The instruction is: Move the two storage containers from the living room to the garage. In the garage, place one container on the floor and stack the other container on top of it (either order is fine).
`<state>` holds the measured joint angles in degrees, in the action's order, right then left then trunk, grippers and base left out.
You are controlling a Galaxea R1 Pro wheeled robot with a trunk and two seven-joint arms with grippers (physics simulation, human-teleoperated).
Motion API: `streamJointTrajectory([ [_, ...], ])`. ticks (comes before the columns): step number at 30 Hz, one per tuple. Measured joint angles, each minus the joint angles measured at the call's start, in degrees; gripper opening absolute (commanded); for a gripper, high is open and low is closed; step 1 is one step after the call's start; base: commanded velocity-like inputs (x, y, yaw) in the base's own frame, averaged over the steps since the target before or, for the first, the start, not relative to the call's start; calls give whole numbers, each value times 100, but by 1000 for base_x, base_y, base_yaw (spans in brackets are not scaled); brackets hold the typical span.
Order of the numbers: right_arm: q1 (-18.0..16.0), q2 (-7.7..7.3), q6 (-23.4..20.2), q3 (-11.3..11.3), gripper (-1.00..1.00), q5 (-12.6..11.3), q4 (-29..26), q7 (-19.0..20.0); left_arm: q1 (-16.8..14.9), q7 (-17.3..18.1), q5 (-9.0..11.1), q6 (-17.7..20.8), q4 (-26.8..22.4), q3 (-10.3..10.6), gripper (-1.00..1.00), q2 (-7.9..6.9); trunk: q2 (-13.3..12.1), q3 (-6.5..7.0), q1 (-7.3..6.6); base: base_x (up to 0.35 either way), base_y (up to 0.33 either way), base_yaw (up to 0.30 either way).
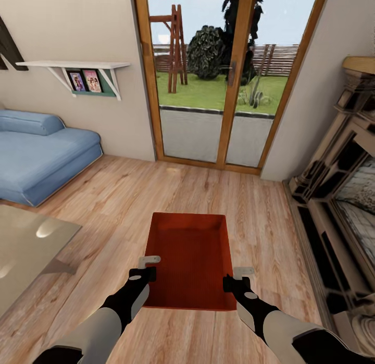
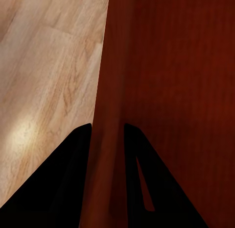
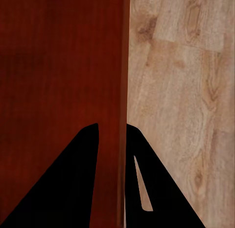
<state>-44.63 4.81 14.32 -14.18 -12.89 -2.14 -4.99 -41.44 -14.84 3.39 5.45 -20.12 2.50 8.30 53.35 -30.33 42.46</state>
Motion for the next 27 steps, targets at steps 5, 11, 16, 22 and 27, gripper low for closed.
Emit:
streamJointTrajectory([
  [5,0,-1,-1,1,-100,2,0,1,0,-2,3,0,0,3,-100,0,0,45,0,0,0,0],
  [11,1,-3,-3,-4,-100,-1,4,3,-1,-5,-11,-1,12,-13,-100,7,0,98,0,0,0,0],
  [16,1,-3,-4,-9,-100,-6,7,2,-1,-4,-18,-2,16,-23,-100,8,0,143,0,0,0,0],
  [22,2,-3,-21,-17,-100,-8,5,3,-1,-2,-34,-1,31,-49,-100,13,0,196,0,0,0,0],
  [27,2,-3,-34,-23,-100,-8,4,2,-1,-1,-38,-1,40,-61,-100,13,0,241,0,0,0,0],
])
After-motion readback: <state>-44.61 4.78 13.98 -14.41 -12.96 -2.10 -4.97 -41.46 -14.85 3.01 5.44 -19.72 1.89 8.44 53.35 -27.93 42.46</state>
